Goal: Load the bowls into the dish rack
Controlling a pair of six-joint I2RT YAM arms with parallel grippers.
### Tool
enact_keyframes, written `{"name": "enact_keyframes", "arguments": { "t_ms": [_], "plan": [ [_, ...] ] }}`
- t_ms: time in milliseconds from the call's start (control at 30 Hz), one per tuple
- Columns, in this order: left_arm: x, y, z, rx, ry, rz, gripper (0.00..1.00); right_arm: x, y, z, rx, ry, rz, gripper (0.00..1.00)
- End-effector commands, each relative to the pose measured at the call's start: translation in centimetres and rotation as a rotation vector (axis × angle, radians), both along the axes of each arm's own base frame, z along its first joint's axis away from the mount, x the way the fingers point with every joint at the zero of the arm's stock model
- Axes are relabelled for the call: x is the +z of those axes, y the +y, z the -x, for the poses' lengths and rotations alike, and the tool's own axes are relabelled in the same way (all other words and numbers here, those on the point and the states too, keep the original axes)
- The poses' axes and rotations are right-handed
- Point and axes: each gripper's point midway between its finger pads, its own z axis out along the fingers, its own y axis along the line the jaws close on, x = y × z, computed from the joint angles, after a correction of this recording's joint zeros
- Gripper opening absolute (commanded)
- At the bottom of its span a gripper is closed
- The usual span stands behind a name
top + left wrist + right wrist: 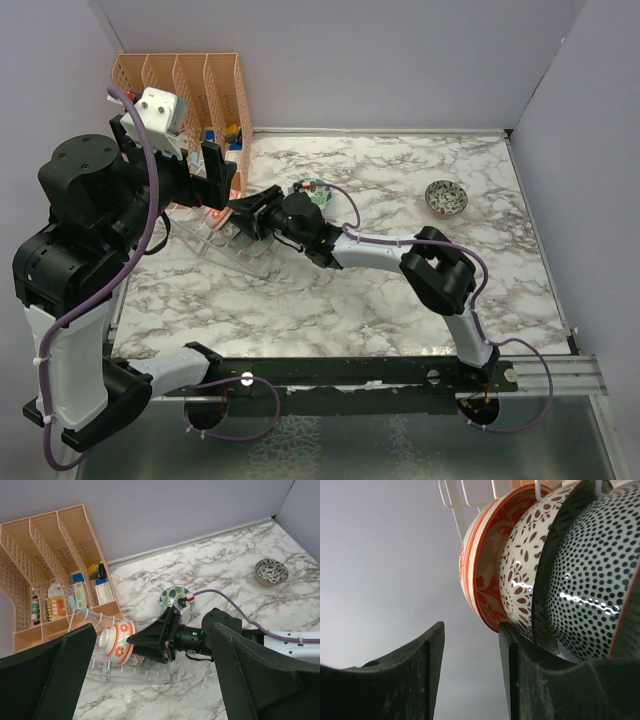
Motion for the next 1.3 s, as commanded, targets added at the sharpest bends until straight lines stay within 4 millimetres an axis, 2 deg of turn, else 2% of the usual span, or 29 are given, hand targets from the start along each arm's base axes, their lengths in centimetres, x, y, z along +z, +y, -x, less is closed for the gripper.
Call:
{"name": "enact_keyframes", "arguments": {
  "t_ms": [0,133,300,433,500,633,833,967,1100,1267],
  "plan": [
    [0.9,0.3,0.1,0.011,-0.034,0.007,0.99,2.3,-0.4,1.1,0.038,0.0,-0.011,0.48],
    [0.9,0.3,0.1,0.013,-0.034,0.006,0.99,2.2,-1.3,1.5,0.034,0.008,0.026,0.48],
    [0.7,0.2,0.0,0.011,-0.028,0.002,0.99,2.1,-2.9,3.2,0.063,0.012,0.094,0.48],
    [0.5,0.0,-0.1,0.005,-0.024,-0.002,0.99,1.7,-5.4,4.1,0.057,-0.011,0.215,0.48],
    [0.5,0.1,-0.1,0.007,-0.023,-0.004,0.99,1.5,-7.5,3.8,0.037,-0.047,0.32,0.48],
    [0.6,0.0,-0.2,0.007,-0.025,-0.007,0.99,1.4,-13.9,1.2,-0.043,-0.127,0.609,0.48],
    [0.2,0.0,-0.5,0.015,-0.013,-0.015,0.99,1.4,-28.3,-3.8,-0.276,-0.171,1.055,0.51],
    [0.0,-0.1,-0.8,0.018,-0.004,-0.023,0.99,0.5,-36.3,-6.6,-0.338,-0.155,1.259,0.54],
    [-0.2,-0.3,-1.4,0.024,0.006,-0.029,0.99,-1.7,-41.6,-9.6,-0.293,-0.128,1.428,0.55],
    [-0.8,-0.4,-2.3,0.042,0.026,-0.043,0.99,-4.1,-46.1,-12.6,-0.246,-0.092,1.645,0.56]
  ]
}}
